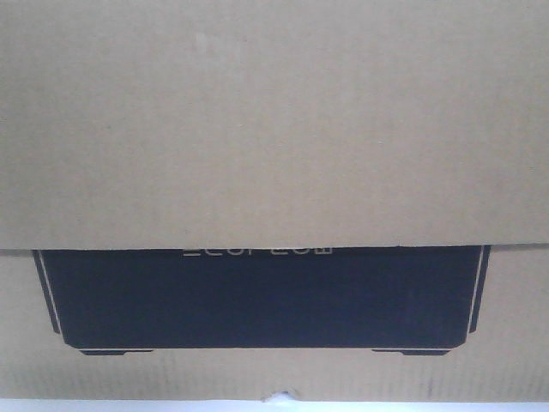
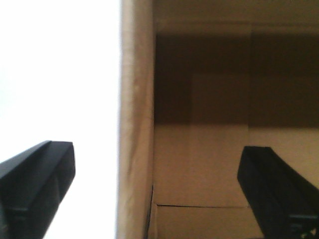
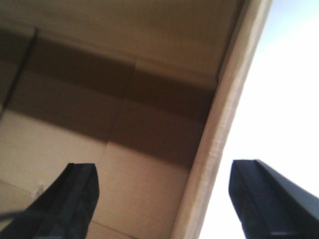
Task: Grab box from left shelf to table start
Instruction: 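Open both grippers and release the box walls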
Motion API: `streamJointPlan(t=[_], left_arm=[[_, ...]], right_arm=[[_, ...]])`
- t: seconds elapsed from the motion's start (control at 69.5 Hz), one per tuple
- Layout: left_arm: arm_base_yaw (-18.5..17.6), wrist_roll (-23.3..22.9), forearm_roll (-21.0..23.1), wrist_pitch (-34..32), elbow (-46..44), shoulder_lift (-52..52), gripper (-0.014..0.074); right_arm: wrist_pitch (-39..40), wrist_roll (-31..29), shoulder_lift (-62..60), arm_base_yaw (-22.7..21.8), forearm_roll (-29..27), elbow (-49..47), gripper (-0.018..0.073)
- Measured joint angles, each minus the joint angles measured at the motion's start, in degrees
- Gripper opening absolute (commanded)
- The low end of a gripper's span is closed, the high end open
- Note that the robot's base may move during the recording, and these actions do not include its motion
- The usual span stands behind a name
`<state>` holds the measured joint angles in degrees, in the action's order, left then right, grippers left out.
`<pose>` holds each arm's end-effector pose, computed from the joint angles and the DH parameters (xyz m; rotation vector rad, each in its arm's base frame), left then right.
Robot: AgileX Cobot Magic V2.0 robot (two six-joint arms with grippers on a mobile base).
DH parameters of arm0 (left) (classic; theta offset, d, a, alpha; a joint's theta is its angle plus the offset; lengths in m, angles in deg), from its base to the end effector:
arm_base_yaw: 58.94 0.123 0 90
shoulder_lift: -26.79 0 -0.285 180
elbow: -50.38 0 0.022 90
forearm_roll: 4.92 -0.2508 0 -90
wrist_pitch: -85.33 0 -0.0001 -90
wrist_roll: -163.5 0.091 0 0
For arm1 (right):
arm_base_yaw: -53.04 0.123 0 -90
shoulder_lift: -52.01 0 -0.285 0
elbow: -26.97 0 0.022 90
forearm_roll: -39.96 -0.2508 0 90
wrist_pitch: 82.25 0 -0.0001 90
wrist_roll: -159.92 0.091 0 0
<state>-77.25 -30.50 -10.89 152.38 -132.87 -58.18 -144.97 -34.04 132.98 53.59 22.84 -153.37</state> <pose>0.2563 -0.0756 0.3874 0.1152 2.5860 -0.0678 0.2526 0.0262 0.3975 -0.2504 2.4481 0.2876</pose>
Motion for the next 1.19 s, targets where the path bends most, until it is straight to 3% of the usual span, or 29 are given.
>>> streamJointPlan(t=[0.086,0.158,0.374,0.431,0.518,0.949,1.194], left_arm=[[0.0,0.0,-0.7,0.3,-0.1,4.7,0.0536],[0.0,0.1,-1.7,0.4,-0.2,8.5,0.0472],[0.0,0.2,-6.0,-0.8,5.7,22.9,0.0155],[0.0,0.2,-6.4,-2.2,9.0,27.1,0.0051],[0.0,0.2,-6.5,-4.7,15.7,33.2,-0.0111],[0.0,0.2,-6.5,-23.9,47.1,59.4,-0.009],[0.0,0.2,-6.5,-28.8,53.0,65.6,-0.009]], right_arm=[[0.0,0.5,-2.5,0.0,0.0,-0.7,0.0602],[-0.4,1.3,-4.7,0.0,0.0,-0.7,0.0519],[-2.1,3.2,-13.0,0.0,0.0,0.7,0.0034],[-1.9,3.3,-15.7,0.0,0.0,2.7,0.007],[0.2,3.4,-20.6,0.0,0.2,7.8,0.0054],[21.2,3.4,-52.5,0.0,4.9,43.6,0.0054],[28.0,3.4,-63.3,0.0,4.9,53.8,0.0054]])
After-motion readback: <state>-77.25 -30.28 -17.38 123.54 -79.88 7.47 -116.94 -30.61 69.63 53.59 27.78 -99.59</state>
